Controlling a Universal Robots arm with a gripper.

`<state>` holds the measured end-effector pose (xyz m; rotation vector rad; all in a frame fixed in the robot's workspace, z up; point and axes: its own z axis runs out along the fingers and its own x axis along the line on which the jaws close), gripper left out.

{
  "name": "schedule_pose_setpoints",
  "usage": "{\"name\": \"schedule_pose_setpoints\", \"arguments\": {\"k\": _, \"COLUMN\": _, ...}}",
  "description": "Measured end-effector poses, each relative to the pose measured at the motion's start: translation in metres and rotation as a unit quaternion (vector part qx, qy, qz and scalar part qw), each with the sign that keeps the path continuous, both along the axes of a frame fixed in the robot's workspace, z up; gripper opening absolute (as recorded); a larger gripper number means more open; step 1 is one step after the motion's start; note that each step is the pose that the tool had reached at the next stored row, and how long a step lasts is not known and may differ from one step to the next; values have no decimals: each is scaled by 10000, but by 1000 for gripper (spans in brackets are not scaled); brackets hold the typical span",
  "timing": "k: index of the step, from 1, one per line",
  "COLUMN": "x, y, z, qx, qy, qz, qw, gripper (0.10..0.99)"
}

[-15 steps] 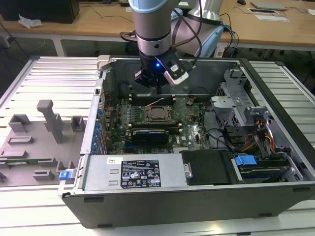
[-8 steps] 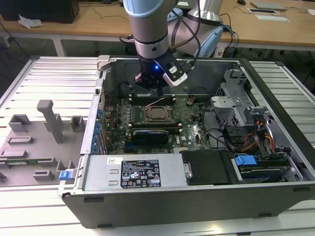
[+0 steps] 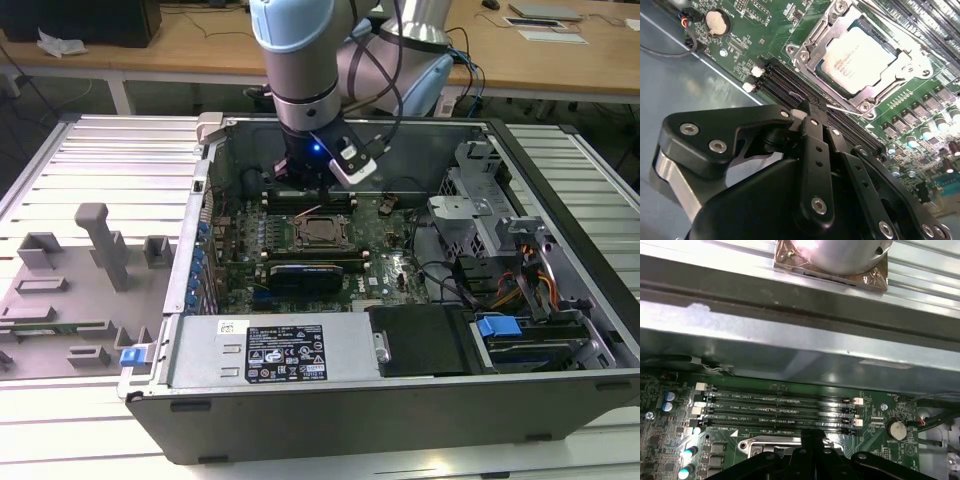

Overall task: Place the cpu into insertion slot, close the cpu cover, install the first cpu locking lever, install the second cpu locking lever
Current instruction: 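Install the first cpu locking lever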

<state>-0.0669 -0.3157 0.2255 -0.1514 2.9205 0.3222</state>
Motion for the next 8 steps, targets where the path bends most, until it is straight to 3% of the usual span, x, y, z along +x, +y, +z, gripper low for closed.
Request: {"name": "schedule_pose_setpoints", "arguments": {"k": 8, "x": 0, "y": 23, "z": -36, "qx": -33, "qy": -5, "qz": -18, "qw": 10000, "gripper": 106}}
